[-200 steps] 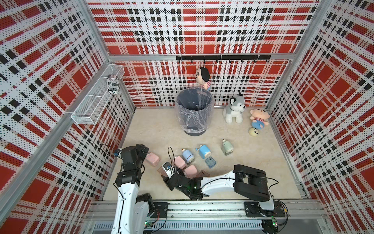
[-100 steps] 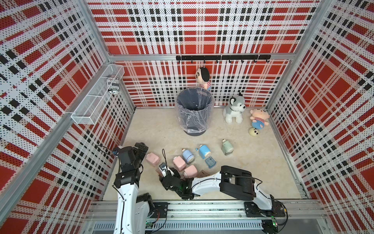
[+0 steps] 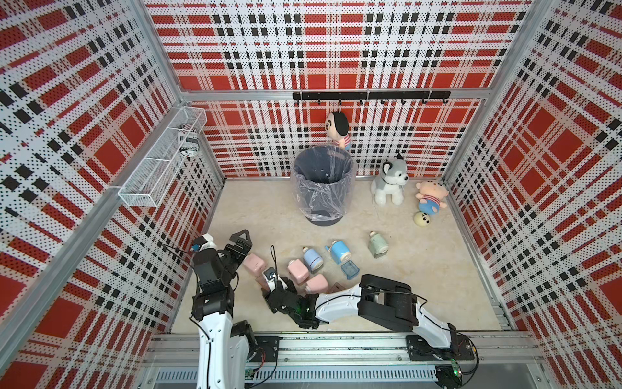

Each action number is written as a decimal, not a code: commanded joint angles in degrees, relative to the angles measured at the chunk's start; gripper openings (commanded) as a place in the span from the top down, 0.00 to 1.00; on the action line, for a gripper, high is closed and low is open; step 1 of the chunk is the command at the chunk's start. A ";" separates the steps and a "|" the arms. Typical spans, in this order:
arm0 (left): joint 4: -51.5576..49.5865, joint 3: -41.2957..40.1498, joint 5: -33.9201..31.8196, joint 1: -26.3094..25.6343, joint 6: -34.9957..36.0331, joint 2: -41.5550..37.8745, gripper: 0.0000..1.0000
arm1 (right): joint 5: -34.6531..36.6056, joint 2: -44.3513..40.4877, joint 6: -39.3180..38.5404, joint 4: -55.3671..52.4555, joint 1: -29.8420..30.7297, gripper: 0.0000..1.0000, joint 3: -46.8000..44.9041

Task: Take out the pencil sharpener tray and clean the shavings
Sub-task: Place the container at the center of the board.

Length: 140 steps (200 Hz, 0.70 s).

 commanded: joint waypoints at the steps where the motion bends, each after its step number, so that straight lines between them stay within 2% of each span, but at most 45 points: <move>1: 2.61 -0.45 1.36 0.56 0.77 -1.19 0.02 | -2.25 2.36 0.92 -1.12 -0.95 0.42 -1.02; 50: 1.25 -1.57 -0.48 0.13 -0.15 -3.00 0.02 | -3.43 2.05 0.65 -1.90 -1.42 0.29 -0.72; 83: -1.13 -0.43 -4.08 -2.91 -1.40 -3.41 0.02 | -5.33 0.62 0.90 -2.33 -1.42 0.22 -1.40; 96: -3.10 0.75 -7.48 -5.52 -2.63 -3.33 0.02 | -6.28 -1.01 0.91 -1.69 -1.42 0.18 -2.57; 123: -7.24 3.70 -16.56 -13.96 -6.09 -2.91 0.02 | -8.59 -7.14 0.90 1.59 -1.33 0.00 -7.64; 140: -9.85 6.08 -22.49 -20.05 -8.22 -2.26 0.02 | -9.55 -11.62 0.81 3.64 -1.33 0.00 -11.38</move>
